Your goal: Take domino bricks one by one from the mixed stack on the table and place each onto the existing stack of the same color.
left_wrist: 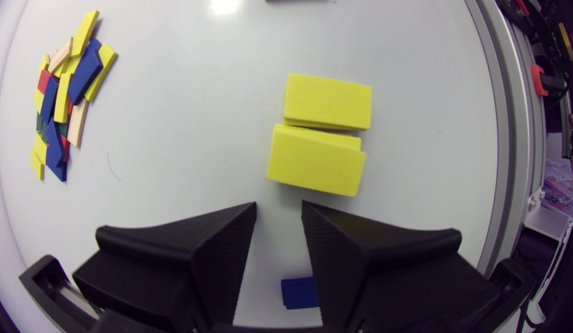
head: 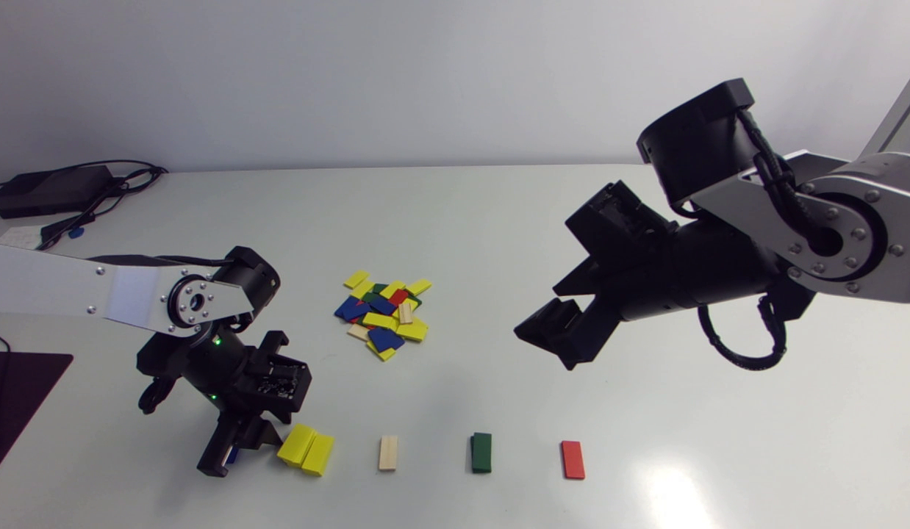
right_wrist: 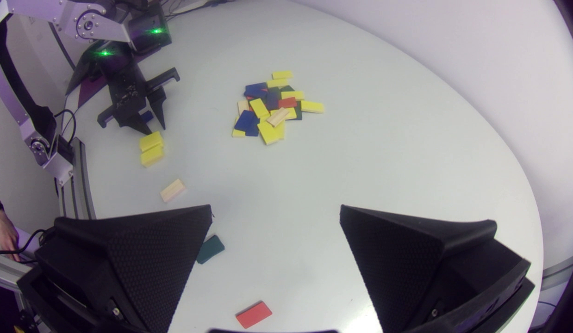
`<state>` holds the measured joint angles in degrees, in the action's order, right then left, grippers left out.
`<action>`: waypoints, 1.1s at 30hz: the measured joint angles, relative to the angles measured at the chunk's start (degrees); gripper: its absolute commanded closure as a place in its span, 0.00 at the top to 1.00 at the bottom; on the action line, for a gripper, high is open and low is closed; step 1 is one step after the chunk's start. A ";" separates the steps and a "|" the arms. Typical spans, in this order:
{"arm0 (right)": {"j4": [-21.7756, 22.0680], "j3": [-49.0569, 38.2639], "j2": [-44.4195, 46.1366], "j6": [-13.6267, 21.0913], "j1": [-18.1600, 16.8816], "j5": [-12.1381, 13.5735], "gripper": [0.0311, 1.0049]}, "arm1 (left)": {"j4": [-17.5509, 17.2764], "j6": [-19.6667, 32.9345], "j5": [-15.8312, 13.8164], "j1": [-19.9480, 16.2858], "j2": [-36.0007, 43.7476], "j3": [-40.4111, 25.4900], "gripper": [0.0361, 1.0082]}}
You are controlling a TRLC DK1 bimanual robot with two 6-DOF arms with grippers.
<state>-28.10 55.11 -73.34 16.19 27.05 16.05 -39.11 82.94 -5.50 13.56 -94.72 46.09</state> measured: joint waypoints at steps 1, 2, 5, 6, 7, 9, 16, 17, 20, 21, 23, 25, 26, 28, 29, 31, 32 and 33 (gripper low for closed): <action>0.02 0.00 0.00 -0.17 0.15 0.02 0.96 | -0.37 0.00 0.15 0.00 0.13 -0.02 0.34; 0.00 0.00 0.00 -0.17 0.28 0.00 0.96 | -0.61 0.02 0.15 0.00 0.31 -0.07 0.34; 0.00 0.00 0.00 -0.31 0.39 0.00 0.96 | -1.09 0.00 0.20 0.28 1.20 -0.28 0.34; 0.00 0.00 0.00 -0.37 0.39 -0.02 0.96 | -1.16 0.00 0.22 0.44 1.55 -0.39 0.34; 0.00 0.00 0.00 -0.37 0.39 -0.02 0.96 | -1.40 0.00 0.20 0.70 1.90 -0.50 0.34; 0.00 0.00 0.00 -0.39 0.44 -0.07 0.96 | -1.70 0.00 0.22 1.20 2.56 -0.61 0.34; 0.00 0.00 0.00 -0.79 0.87 -0.68 0.96 | -2.47 -0.02 0.13 2.08 3.52 -0.72 0.34; 0.00 0.00 0.00 -0.79 0.87 -0.70 0.96 | -2.51 -0.02 0.15 2.25 3.65 -0.72 0.34; 0.00 0.00 0.00 -0.81 0.90 -1.05 0.96 | -2.51 -0.04 0.15 2.95 3.74 -0.76 0.34; 0.00 0.00 0.02 -0.81 1.01 -1.05 0.96 | -2.54 -0.04 0.13 3.15 3.74 -0.76 0.34; 0.00 0.00 0.02 -0.81 1.14 -1.07 0.96 | -2.54 -0.04 0.13 3.45 3.76 -0.76 0.34; 0.00 0.00 0.02 -0.81 1.16 -1.07 0.96 | -2.54 -0.04 0.13 3.45 3.76 -0.76 0.34; 0.00 0.00 0.02 -0.81 1.16 -1.09 0.96 | -2.58 -0.04 0.13 3.45 3.76 -0.76 0.34; 0.00 0.00 0.02 -0.81 1.14 -1.09 0.96 | -2.69 -0.04 0.13 3.45 3.76 -0.76 0.34; 0.00 0.00 0.02 -0.81 1.16 -1.09 0.96 | -2.69 -0.04 0.13 3.45 3.76 -0.76 0.34; 0.00 0.00 0.02 -0.81 1.16 -1.09 0.96 | -2.69 -0.04 0.13 3.45 3.78 -0.76 0.34; 0.00 0.00 0.02 -0.81 1.16 -1.09 0.96 | -2.69 -0.04 0.13 3.45 3.85 -0.76 0.34; 0.00 0.00 0.02 -0.81 1.16 -1.09 0.96 | -2.71 -0.04 0.13 3.45 3.89 -0.76 0.34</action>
<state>-28.10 55.11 -73.32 15.38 28.21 14.96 -41.82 82.89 -5.37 17.02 -90.83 45.32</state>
